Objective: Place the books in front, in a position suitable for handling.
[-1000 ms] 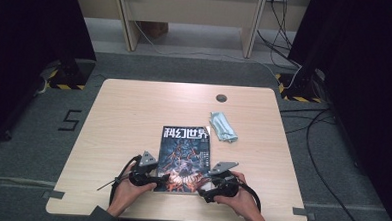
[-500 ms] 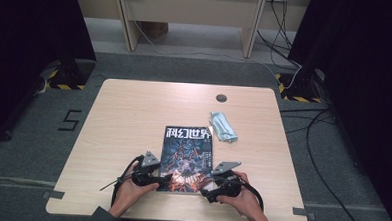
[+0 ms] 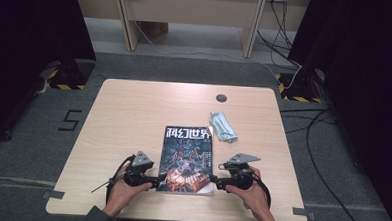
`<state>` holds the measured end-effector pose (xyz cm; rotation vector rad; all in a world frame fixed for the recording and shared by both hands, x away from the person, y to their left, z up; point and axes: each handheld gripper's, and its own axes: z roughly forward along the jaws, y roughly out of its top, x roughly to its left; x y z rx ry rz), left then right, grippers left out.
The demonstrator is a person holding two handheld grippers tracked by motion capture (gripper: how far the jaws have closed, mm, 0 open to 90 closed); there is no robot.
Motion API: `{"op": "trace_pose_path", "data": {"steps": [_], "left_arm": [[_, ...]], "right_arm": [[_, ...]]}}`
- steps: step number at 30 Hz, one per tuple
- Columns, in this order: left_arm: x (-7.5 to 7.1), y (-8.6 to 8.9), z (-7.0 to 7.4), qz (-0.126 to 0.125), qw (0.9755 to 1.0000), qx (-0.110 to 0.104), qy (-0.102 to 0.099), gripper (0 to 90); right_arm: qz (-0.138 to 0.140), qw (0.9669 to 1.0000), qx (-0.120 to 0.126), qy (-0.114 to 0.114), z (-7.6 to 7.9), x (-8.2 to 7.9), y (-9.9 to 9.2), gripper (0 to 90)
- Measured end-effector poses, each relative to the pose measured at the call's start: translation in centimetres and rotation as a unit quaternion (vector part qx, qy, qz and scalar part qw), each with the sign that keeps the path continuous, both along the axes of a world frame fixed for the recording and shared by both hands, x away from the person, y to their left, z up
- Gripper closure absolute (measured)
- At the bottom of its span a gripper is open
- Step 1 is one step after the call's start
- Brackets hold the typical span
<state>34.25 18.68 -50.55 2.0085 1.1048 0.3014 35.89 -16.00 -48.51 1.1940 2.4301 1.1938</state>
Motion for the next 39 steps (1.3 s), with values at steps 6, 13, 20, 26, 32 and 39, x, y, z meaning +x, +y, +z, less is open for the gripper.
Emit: {"op": "trace_pose_path", "data": {"steps": [6, 13, 20, 26, 32, 39], "left_arm": [[-1.1, -0.1, -0.1, -0.013, 0.9998, 0.007, 0.009, 21.6], [-2.5, 0.1, -0.1, -0.022, 0.9996, 0.016, 0.005, 21.6], [-3.6, 1.4, 0.0, 0.001, 0.9999, 0.015, -0.001, 21.5], [-4.5, 1.7, -0.4, 0.008, 0.9996, 0.026, -0.004, 21.5], [-4.8, 1.8, -0.1, 0.013, 0.9996, 0.022, -0.006, 20.6], [-4.6, 1.4, 0.0, 0.000, 0.9996, 0.030, -0.003, 20.4]], "right_arm": [[-0.027, 0.9990, -0.008, -0.035, 0.4, 1.0, -0.6, 18.5], [-0.055, 0.9967, -0.024, -0.054, 0.6, 3.2, -1.1, 24.6], [-0.081, 0.9947, -0.021, -0.060, 1.0, 6.6, -1.8, 33.1], [-0.091, 0.9922, -0.043, -0.074, 1.6, 8.7, -2.0, 35.8], [-0.090, 0.9921, -0.054, -0.068, 1.3, 10.2, -1.8, 36.4], [-0.088, 0.9917, -0.068, -0.064, 0.9, 12.0, -1.5, 39.6]]}}
